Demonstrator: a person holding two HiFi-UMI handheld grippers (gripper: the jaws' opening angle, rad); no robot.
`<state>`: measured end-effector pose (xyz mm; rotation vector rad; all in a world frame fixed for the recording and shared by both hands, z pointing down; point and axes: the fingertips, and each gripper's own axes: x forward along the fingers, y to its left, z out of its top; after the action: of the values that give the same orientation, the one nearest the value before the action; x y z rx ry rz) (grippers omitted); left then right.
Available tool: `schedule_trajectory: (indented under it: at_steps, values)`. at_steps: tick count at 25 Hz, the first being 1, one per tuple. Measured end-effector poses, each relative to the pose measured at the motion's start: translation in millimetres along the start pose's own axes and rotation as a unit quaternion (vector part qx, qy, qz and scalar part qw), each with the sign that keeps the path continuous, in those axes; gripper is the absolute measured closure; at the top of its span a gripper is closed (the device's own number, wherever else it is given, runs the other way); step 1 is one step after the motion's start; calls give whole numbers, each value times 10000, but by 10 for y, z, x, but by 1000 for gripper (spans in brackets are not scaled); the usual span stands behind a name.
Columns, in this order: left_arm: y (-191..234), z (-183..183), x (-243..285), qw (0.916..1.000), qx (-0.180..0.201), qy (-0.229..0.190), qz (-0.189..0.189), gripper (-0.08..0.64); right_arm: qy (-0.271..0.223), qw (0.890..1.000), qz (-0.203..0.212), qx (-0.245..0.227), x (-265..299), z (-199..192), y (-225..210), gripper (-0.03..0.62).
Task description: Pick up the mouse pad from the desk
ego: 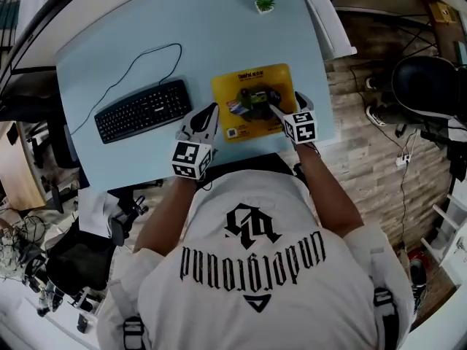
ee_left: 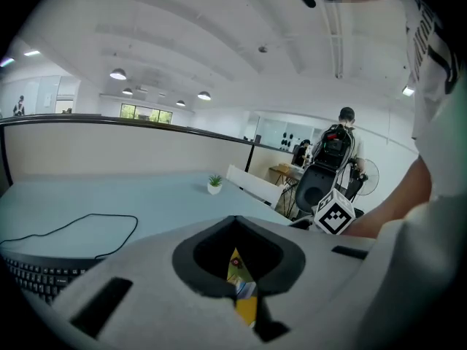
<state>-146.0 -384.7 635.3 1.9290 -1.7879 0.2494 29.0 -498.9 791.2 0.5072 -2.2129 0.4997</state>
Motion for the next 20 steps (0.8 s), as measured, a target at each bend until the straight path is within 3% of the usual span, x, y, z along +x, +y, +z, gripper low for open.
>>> schedule_trajectory:
  at_steps: [11, 20]
  values:
    - [165, -232, 87, 9996, -120, 238, 7, 552, 338, 9991, -204, 153, 306, -210, -149, 170]
    - [226, -267, 54, 9996, -165, 235, 14, 552, 57, 9981, -610, -27, 358, -242, -140, 153]
